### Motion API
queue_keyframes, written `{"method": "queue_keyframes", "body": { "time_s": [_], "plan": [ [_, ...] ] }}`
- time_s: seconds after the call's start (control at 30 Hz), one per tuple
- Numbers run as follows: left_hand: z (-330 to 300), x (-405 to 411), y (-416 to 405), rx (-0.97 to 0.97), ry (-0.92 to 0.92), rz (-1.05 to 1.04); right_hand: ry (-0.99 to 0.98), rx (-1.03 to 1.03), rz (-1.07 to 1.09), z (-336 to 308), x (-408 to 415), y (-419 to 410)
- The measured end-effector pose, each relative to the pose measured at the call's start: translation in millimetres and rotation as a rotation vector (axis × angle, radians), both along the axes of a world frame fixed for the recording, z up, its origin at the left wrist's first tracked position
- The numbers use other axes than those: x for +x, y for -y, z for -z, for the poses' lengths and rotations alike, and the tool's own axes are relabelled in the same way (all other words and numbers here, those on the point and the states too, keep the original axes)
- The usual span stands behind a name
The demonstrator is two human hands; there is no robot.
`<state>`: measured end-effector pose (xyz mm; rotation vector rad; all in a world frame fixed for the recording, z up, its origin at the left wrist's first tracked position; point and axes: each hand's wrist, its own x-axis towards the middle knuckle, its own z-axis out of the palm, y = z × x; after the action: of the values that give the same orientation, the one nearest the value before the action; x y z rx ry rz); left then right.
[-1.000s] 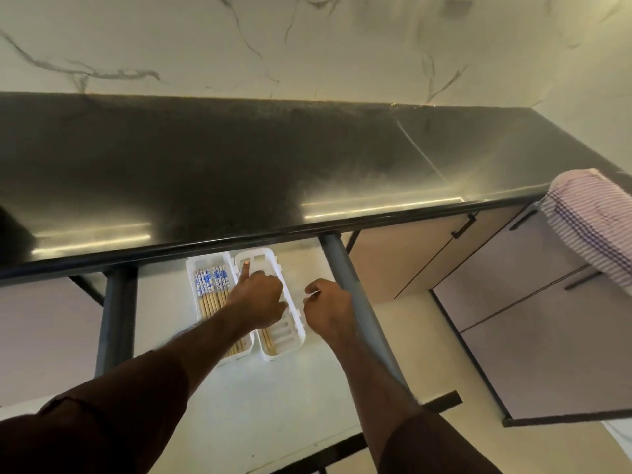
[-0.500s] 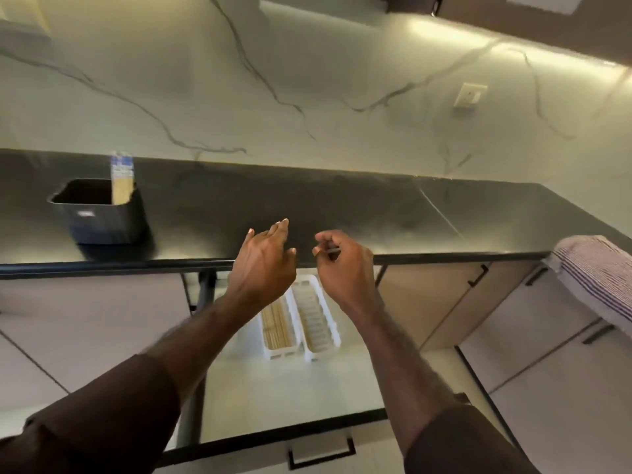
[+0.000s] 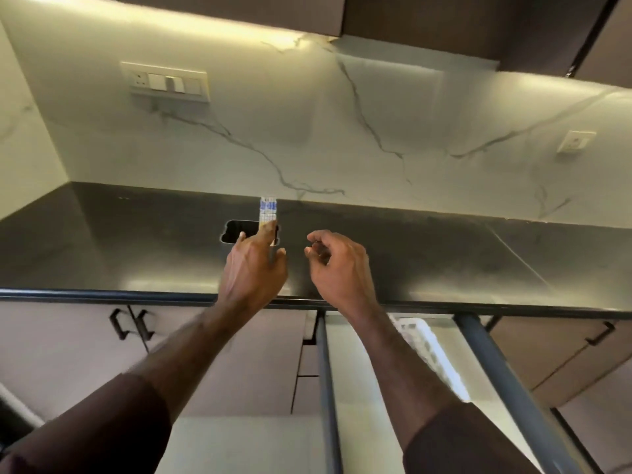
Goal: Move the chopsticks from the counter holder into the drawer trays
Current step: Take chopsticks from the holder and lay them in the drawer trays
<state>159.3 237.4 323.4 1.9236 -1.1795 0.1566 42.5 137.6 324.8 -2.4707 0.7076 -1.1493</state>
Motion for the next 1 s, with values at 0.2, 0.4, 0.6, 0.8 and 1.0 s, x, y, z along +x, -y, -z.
{"method": "queue_keyframes", "body": {
  "time_s": [0.2, 0.4, 0.6, 0.8, 1.0],
  "plan": [
    [0.1, 80.2, -26.3, 0.010, 0.038, -0.002, -0.042, 0.047, -0.022, 3.6, 91.3, -30.3],
    [22.0, 136.7, -20.6, 0.075, 0.039, -0.013, -0.083, 0.092, -0.046, 20.1, 148.5, -32.4],
    [36.0, 187.7, 18.6, 0.170, 0.059, 0.019, -0.131, 0.160, -0.025, 42.7, 193.5, -3.2],
    [47.3, 222.0, 71.0, 0.230, 0.003, 0.013, -0.179, 0.232, 0.024, 64.9, 224.6, 41.0],
    [58.4, 248.2, 135.0, 0.257, -0.073, 0.052, -0.211, 0.306, 0.128, 82.7, 247.5, 89.8]
  ]
}}
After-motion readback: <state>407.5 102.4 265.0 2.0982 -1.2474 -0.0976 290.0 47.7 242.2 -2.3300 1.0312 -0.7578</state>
